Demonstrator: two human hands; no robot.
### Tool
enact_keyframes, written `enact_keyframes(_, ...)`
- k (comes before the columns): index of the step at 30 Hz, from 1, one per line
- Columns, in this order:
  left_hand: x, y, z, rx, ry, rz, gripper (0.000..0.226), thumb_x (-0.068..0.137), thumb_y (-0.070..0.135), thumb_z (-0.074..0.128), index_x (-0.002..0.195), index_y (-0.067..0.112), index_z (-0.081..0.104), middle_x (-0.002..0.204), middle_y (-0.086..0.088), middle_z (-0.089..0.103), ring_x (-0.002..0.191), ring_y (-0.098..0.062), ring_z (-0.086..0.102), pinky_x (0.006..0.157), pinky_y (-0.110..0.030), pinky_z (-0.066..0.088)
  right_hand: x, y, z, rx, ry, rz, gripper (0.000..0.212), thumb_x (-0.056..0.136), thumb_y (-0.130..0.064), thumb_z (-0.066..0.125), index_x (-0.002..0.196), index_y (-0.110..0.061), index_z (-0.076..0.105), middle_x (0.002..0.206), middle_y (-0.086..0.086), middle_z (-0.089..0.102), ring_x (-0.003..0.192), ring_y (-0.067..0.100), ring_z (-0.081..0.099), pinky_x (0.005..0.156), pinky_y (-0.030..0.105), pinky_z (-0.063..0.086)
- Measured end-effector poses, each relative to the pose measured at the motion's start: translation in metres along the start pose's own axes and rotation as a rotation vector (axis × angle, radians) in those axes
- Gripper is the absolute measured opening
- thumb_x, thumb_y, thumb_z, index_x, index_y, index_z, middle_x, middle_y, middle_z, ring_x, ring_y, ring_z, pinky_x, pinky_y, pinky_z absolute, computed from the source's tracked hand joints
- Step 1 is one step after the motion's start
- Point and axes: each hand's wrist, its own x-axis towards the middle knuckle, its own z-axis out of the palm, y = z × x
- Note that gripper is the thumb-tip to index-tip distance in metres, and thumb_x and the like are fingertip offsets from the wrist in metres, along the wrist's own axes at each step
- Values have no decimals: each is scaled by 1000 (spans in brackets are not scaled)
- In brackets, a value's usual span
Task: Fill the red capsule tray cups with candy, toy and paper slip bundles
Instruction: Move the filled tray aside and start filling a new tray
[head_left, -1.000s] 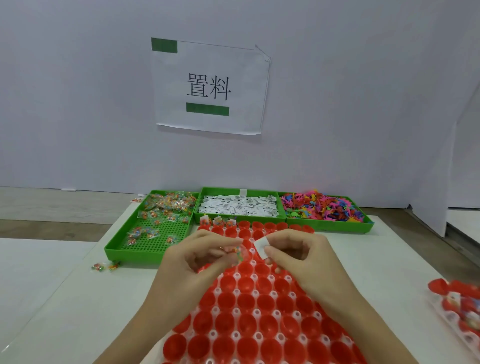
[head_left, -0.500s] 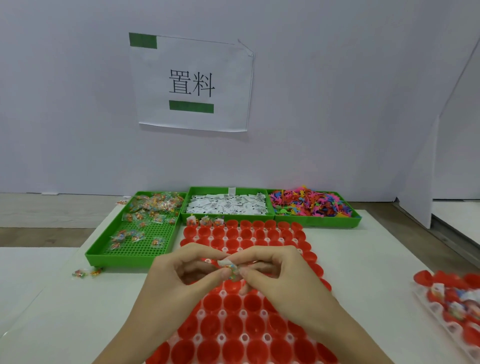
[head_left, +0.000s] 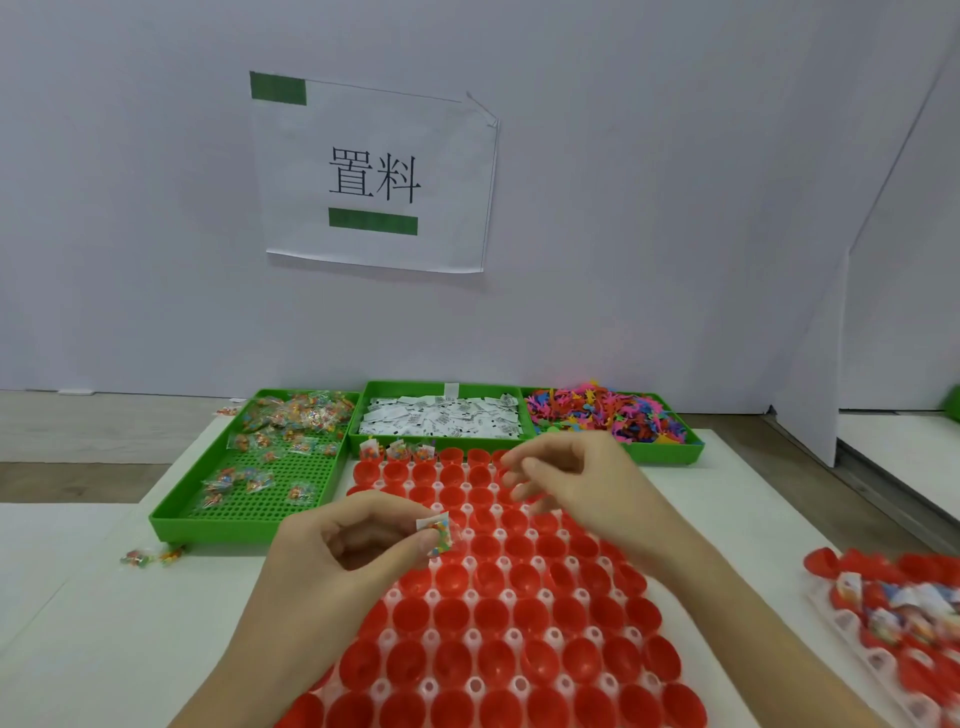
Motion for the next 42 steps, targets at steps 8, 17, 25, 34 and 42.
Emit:
enact_keyframes(8,2,0,-3,3,26,0,13,72,20,84,83,27,81,80,-7,78,76,-21,77,74,-23,61,104,71,-89,-839,277,191,19,97,-17,66,95,-1,77,99,16,76,95,31,70,86,40,56)
enact_keyframes(17,4,-1,-6,31,50,7,14,72,17,84,81,28,81,79,-5,79,74,-19,77,72,-21,60,121,87,-116,-901,157,227,16,92,-20,75,100,-7,80,109,8,76,107,23,67,88,32,50)
enact_keyframes(25,3,-2,-7,32,29,15,13,72,24,84,83,30,81,78,-5,78,74,-21,77,73,-25,61,101,82,-103,-327,329,157,20,97,-9,67,114,-3,74,105,15,72,96,26,67,85,37,54)
enact_keyframes(34,2,-2,-5,-34,-24,-59,14,75,22,85,88,22,82,84,-10,79,79,-25,78,78,-24,61,9,44,-24,561,-29,82,23,87,-11,70,108,-12,80,90,3,74,81,11,67,73,20,56)
enact_keyframes(42,2,0,-4,-59,-101,-93,15,76,21,87,90,20,83,86,-8,79,82,-24,78,76,-24,61,-42,18,48,173,-6,-172,10,90,-15,76,92,-24,80,86,1,78,80,17,75,77,25,60)
